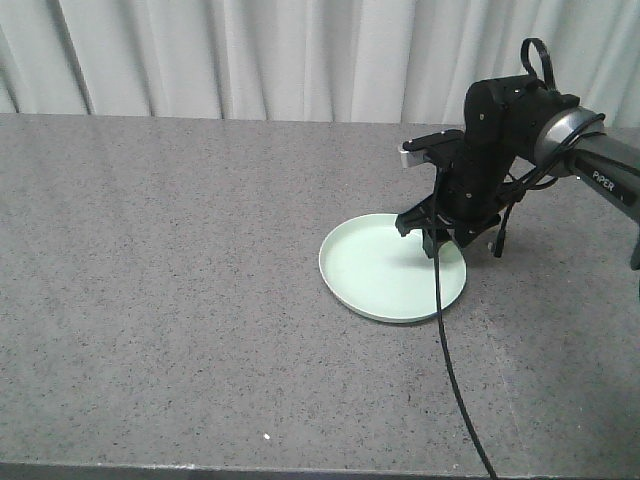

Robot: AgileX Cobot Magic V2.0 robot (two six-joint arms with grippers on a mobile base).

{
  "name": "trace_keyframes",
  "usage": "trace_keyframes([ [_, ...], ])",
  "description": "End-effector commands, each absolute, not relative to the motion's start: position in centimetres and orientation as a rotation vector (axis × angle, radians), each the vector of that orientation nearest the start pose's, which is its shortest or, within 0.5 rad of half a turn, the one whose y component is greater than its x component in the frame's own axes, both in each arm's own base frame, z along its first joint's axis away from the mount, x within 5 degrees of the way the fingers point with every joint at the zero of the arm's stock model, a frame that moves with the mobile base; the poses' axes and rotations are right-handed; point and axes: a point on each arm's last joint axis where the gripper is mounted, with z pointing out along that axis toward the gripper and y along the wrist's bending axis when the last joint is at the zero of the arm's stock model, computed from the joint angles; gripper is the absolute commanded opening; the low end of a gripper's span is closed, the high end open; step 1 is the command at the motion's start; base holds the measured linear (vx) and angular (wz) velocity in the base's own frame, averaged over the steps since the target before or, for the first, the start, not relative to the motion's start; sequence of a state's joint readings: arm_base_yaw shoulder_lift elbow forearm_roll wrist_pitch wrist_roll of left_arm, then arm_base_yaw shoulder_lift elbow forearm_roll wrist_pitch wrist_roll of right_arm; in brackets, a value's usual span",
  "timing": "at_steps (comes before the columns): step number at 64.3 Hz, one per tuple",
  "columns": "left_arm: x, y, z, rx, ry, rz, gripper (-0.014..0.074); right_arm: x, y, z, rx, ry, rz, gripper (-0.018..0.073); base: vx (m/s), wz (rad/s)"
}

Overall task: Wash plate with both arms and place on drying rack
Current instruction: 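Close the right gripper on the plate rim and lift it up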

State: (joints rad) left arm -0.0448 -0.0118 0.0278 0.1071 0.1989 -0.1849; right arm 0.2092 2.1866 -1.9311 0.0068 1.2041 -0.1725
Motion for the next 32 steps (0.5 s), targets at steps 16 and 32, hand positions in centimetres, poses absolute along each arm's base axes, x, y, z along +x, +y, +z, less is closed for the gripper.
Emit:
trace_keyframes([
  [16, 5.63, -0.17, 18.80, -0.039, 1.627, -0.095, -0.0006, 44.67, 9.01, 25.58, -0.555, 2.843, -0.041, 0.0055, 0.00, 0.00],
  [32, 5.63, -0.17, 18.80, -0.039, 1.627, -0.095, -0.0006, 44.58, 9.07, 25.56, -0.553, 2.852, -0.028, -0.0011, 0.00, 0.00],
])
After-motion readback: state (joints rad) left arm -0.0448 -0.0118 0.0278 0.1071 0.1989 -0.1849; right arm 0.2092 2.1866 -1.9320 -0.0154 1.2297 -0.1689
